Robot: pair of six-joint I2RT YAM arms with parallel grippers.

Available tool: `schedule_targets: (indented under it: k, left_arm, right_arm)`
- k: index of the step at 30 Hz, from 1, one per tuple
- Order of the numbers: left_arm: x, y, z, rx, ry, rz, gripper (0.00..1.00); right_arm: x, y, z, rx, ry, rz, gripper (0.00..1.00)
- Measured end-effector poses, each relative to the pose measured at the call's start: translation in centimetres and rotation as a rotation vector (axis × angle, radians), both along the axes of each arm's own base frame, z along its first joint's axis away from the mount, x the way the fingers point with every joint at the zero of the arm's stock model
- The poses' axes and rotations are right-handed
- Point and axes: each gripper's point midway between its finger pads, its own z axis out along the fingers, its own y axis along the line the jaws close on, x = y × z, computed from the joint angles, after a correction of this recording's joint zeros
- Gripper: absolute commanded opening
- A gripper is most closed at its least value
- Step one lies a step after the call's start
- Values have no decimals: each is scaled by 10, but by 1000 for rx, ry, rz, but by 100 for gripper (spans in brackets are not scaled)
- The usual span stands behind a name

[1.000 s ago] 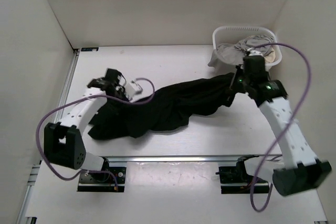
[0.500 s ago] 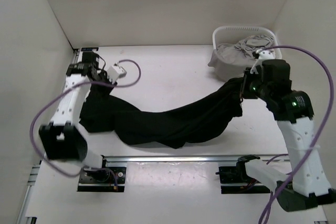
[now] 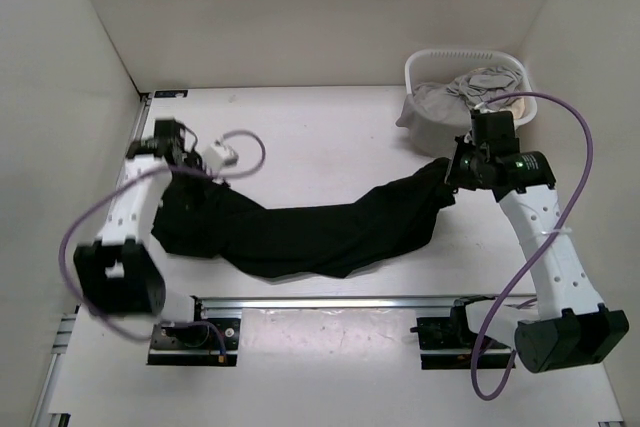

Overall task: Fold and stack the trousers
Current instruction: Flatten the trousers out

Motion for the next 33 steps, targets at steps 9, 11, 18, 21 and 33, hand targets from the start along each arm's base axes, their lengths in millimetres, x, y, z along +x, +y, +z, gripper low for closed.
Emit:
schedule_targets:
  k: [9, 11, 18, 21, 33]
  left_arm:
    - [-119, 22, -98, 171, 235, -132, 100]
    - [-110, 25, -105, 184, 228, -122, 100]
    - [-83, 29, -115, 194, 180, -30, 14]
    - [-75, 30, -113, 170, 156, 44, 14]
    - [-49, 80, 58, 278, -350, 198, 57]
  right_arm:
    - [1, -4, -4, 25, -15, -36, 0]
    - [1, -4, -3, 28, -17, -37, 0]
    - [-2, -6, 4, 28, -44, -44, 0]
    - [-7, -8, 15, 37, -89, -45, 0]
    - [-71, -1, 71, 129, -273, 38, 0]
